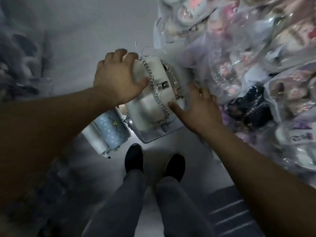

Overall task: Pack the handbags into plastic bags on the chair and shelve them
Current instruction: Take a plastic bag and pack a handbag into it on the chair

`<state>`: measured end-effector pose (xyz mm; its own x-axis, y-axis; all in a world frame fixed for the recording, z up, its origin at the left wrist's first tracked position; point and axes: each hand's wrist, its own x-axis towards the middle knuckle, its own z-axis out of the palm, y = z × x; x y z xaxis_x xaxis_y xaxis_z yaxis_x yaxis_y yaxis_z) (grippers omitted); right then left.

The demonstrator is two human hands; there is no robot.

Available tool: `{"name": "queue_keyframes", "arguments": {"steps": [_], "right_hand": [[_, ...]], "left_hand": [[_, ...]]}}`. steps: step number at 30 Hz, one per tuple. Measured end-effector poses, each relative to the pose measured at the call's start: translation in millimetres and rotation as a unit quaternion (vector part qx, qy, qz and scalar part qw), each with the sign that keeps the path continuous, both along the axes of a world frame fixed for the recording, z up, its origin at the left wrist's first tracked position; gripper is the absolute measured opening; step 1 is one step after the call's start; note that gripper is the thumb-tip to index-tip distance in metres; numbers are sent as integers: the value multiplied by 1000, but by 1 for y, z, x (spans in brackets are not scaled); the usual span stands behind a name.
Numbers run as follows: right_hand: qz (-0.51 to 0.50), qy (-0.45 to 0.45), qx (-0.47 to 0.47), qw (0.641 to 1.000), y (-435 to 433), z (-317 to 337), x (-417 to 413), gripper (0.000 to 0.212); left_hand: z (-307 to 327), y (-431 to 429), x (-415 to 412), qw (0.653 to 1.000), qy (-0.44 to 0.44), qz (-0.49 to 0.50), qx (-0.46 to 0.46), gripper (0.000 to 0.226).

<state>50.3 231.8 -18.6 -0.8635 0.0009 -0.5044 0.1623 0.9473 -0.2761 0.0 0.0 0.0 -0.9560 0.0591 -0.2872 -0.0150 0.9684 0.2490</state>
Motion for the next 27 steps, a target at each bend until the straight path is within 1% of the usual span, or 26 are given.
{"name": "queue_keyframes", "arguments": {"steps": [3, 4, 5, 6, 7, 8, 9, 10, 11, 12, 13, 14, 16, 18, 20, 22, 24, 27], "right_hand": [[-82, -53, -44, 994, -12, -47, 3, 96], [-133, -99, -65, 984, -16, -62, 7, 100], [-202, -143, -98, 964, -22, -77, 9, 105], [-286, -178, -138, 931, -28, -89, 9, 113], [-376, -206, -181, 885, -33, -99, 8, 120], [-447, -233, -219, 835, -39, -106, 7, 119], [-498, -258, -263, 785, -44, -109, 6, 110], [-529, -273, -310, 742, -48, -111, 5, 95], [-551, -271, -348, 709, -51, -115, 3, 82], [-572, -262, -376, 681, -52, -118, 2, 74], [-587, -258, -391, 660, -53, -121, 1, 72], [-594, -255, -391, 655, -54, -123, 0, 74], [-599, -254, -378, 659, -54, -121, -2, 83], [-605, -253, -380, 652, -53, -119, -2, 94], [-615, -231, -383, 649, -52, -113, -1, 99], [-614, -203, -385, 658, -49, -106, 0, 94], [-603, -176, -395, 670, -42, -94, 1, 88], [-589, -150, -418, 675, -24, -64, 3, 77]], "left_hand": [[-47, -4, -12, 999, -20, 37, -19, 76], [-58, -4, -15, 998, -35, 51, -21, 78], [-69, -4, -20, 997, -43, 65, -12, 81], [-78, -3, -25, 995, -52, 84, 6, 84], [-86, -3, -30, 992, -60, 103, 31, 87], [-90, -2, -34, 990, -68, 113, 57, 91], [-94, 0, -37, 987, -76, 121, 79, 94], [-96, 2, -38, 984, -87, 126, 96, 96], [-96, 3, -39, 982, -99, 128, 99, 96], [-97, 4, -40, 981, -107, 130, 92, 94], [-96, 5, -41, 982, -113, 131, 76, 92], [-96, 5, -42, 983, -112, 132, 60, 88], [-95, 7, -43, 982, -103, 150, 49, 78], [-93, 10, -44, 976, -104, 182, 60, 73], [-86, 16, -44, 972, -92, 202, 74, 73], [-74, 23, -45, 970, -58, 221, 86, 71], [-58, 31, -46, 965, -25, 239, 102, 61], [-27, 49, -46, 942, -8, 288, 173, 51]]}}
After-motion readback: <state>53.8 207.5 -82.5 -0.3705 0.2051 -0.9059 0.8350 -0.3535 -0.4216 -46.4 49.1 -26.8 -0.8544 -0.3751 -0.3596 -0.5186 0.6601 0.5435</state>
